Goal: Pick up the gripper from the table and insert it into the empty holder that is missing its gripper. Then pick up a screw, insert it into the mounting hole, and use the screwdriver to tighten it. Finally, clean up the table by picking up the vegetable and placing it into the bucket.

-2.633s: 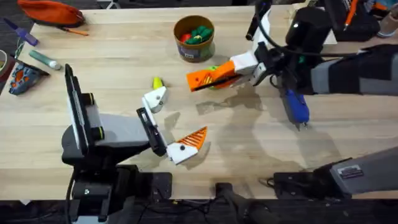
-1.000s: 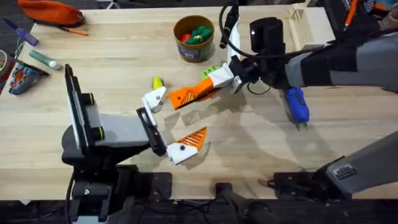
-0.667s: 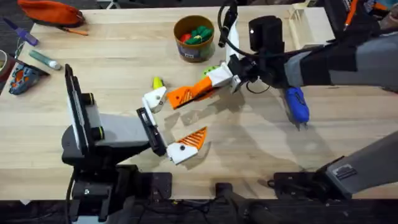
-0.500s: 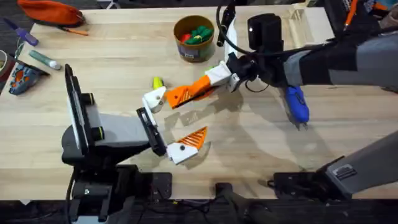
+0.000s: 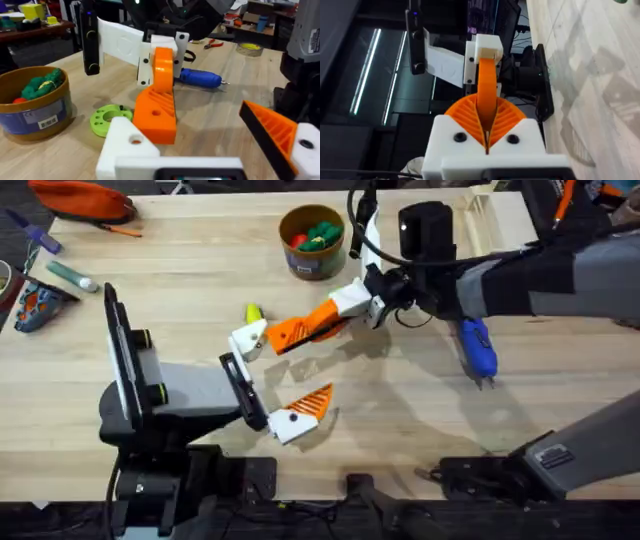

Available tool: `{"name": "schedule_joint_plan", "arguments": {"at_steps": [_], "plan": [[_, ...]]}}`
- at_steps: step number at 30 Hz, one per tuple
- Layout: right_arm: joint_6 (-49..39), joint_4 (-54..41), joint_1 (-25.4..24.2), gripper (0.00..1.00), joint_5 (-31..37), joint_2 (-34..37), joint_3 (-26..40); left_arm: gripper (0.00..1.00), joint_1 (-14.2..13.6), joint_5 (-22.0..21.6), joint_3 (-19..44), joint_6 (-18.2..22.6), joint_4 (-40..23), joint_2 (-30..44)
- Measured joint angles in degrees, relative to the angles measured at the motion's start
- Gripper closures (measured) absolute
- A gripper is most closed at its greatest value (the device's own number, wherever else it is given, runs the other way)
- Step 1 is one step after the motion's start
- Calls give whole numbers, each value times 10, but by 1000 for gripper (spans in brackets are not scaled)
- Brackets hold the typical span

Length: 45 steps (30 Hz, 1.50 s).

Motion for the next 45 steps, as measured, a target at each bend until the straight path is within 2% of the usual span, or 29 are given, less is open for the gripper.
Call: {"name": "schedule_joint_plan", "arguments": {"at_steps": [45], "plan": [[14, 7, 11, 993, 0, 0, 0, 16, 0, -4, 0, 0, 0, 0]]}}
